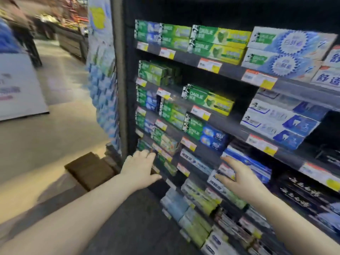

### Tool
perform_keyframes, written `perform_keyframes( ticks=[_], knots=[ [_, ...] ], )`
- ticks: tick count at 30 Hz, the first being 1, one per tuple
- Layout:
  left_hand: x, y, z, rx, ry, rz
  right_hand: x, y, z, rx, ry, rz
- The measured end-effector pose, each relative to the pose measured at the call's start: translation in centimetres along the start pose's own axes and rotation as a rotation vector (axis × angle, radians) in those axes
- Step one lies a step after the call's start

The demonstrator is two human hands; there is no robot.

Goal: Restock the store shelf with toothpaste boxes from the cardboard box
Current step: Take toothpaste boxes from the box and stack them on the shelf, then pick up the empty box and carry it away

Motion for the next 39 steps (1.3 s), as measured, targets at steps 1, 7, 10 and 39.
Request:
perform_keyframes(
  ticks=[1, 7, 10, 39],
  knots=[
    [0.1, 0.6, 2.4, 0.003, -0.028, 0.019, 1.0, 1.5, 1.3, -0.003, -0.004, 0.027],
    [0.5, 2.9, 18.7, 0.013, -0.204, 0.096, 9.1, 12.0, 10.8, -0.001, -0.036, 0.17],
    [0.5, 4.0, 27.0, 0.003, -0.294, 0.144, 12.8, 17.6, 16.0, 0.044, -0.048, 0.256],
    [32.6, 9.5, 63.0, 0.058, -0.381, 0.494, 52.0, 45.8, 31.3, 0.246, 0.112, 0.599]
  ],
)
Point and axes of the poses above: each hand's wrist, its own x-axis towards the middle knuckle, its own y-axis out of the palm, z = x × y, the point moved 7 cm from there along x, towards the middle knuckle, and after that the axes turned 12 degrees about -y, right-handed, at the moved point
